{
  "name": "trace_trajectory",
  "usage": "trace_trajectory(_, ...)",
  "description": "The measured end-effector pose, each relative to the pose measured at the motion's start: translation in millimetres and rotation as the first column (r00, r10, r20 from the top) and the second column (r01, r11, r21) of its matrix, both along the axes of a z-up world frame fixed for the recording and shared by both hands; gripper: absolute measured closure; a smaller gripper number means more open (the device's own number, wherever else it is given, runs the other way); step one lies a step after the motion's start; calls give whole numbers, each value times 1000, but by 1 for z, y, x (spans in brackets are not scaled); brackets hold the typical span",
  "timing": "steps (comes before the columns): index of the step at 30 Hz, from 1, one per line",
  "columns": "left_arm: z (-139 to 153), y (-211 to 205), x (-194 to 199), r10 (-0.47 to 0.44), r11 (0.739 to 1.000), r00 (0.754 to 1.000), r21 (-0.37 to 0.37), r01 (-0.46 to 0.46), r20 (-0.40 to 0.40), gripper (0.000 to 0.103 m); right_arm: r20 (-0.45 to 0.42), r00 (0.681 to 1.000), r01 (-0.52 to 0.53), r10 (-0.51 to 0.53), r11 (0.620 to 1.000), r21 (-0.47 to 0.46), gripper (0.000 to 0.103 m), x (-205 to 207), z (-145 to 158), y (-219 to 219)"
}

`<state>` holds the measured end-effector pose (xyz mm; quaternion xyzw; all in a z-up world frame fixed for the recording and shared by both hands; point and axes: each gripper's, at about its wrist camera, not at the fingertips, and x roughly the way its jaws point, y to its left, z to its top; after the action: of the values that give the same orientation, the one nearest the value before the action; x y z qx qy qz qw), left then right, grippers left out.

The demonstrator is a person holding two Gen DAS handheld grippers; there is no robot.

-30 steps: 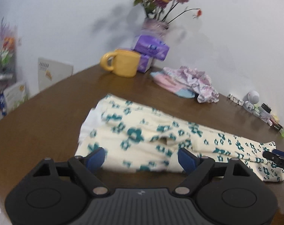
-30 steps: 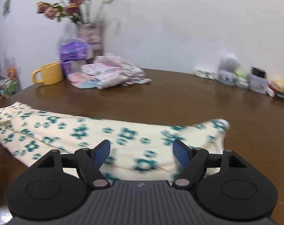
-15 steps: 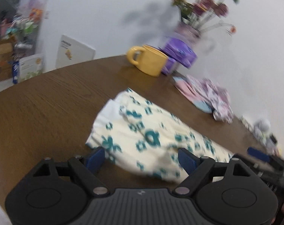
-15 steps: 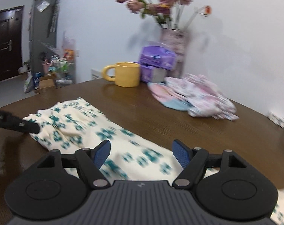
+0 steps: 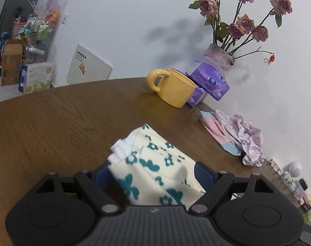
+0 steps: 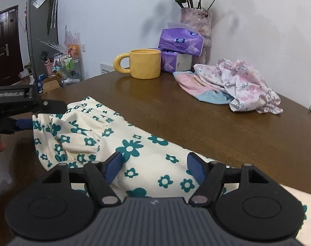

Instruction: Fold clothes

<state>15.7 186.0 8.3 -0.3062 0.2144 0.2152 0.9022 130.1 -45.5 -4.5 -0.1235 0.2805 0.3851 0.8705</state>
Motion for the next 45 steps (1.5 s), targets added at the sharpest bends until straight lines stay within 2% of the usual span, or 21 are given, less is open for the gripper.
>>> trace_trajectory(2,-1,0,5,4,1000,1000,11,-4,-4,29,-13,1000,-1,1,1000,7,32,2,-2,-2)
trace_trajectory(3,-1,0,7,5,1000,1000,13,-4,-4,36,-19,1000,-2,2,1000,12,32,2,-3,-3)
trace_trajectory(4,-2,1,8,5,1000,1000,14,-5,-4,39,-23,1000,-3,4,1000,15,32,3,-3,-3)
trace_trajectory(12,-5,1,17,8,999,1000,37,-8,8,43,-27,1000,-6,6,1000,28,32,3,-4,-5)
trace_trajectory(17,-7,0,19,11,997,1000,70,-11,-1,54,-28,999,31,-29,998,60,33,1,2,-13)
trace_trajectory(20,-8,0,20,11,997,1000,78,-10,-5,55,-21,996,88,-86,992,85,34,3,8,-24)
trace_trajectory(24,-8,-1,22,9,996,1000,91,-8,-13,52,-79,982,178,-170,977,117,36,18,8,-44)
trace_trajectory(30,-7,-4,26,4,993,999,115,0,-35,54,-125,965,243,-230,965,95,39,29,-3,-56)
trace_trajectory(31,-7,-4,27,4,993,999,121,1,-42,56,-127,965,242,-230,966,93,39,29,-4,-55)
trace_trajectory(33,-9,-3,27,6,993,999,115,0,-48,73,-126,965,240,-228,967,90,39,29,-6,-55)
trace_trajectory(36,-10,-1,27,6,994,999,108,0,-51,82,-125,966,239,-227,967,91,39,29,-6,-56)
trace_trajectory(41,-11,-1,25,5,994,998,109,1,-57,89,-133,966,237,-223,966,102,39,30,-6,-57)
trace_trajectory(45,-10,-4,24,-1,992,999,128,8,-54,91,-157,961,246,-226,961,127,39,33,-4,-64)
